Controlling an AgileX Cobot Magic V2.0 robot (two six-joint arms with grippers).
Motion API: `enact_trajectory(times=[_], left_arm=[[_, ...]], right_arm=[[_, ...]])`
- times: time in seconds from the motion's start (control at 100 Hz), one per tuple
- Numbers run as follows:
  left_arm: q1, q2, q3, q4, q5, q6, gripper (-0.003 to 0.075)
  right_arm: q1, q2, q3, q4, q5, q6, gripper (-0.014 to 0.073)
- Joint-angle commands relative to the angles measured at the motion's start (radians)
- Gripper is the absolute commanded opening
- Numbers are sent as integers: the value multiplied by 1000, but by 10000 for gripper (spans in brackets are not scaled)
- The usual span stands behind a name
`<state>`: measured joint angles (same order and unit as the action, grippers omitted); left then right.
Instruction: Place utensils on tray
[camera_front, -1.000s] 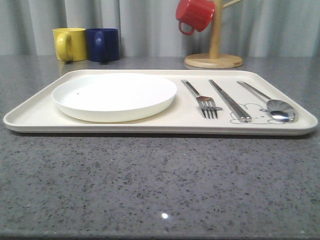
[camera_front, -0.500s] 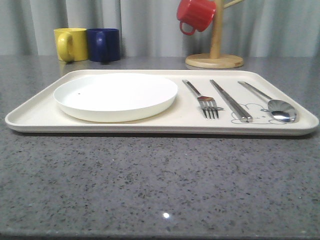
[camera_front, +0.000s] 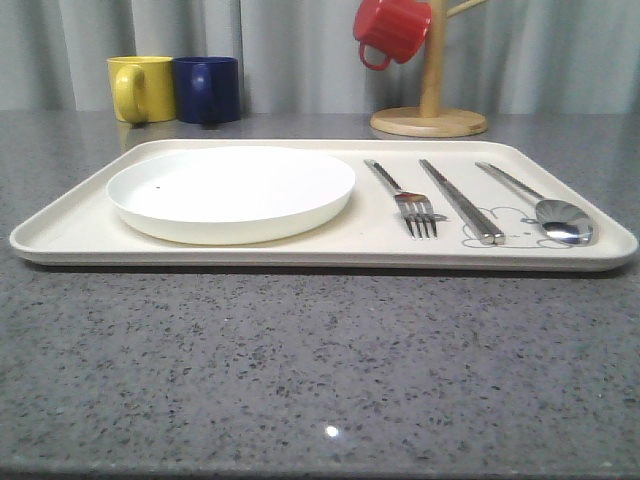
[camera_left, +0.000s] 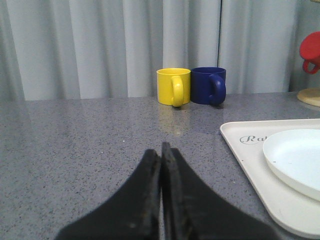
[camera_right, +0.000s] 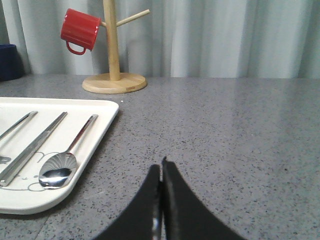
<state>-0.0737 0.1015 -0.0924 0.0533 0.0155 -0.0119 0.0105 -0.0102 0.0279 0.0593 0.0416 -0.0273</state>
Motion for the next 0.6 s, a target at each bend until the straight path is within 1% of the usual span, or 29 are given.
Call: enact_trajectory(times=[0.0,0.16,0.25,0.29,0.59], left_arm=[[5,-45,18,10,-87,-13,-18],[5,-138,96,12,-87,-13,-18],[5,-140,130,14,-120,-13,-18],[5,-140,130,14,-100,-13,-18],[5,-140,130,11,-106,-13,-18]], right_arm=[[-6,-18,-18,-11,-75,0,-68],[-6,-18,-18,-11,-73,0,-68],[-6,-18,-18,-11,-73,0,-68],[-6,-18,-18,-11,-73,0,-68],[-6,-18,-18,-11,-73,0,-68]])
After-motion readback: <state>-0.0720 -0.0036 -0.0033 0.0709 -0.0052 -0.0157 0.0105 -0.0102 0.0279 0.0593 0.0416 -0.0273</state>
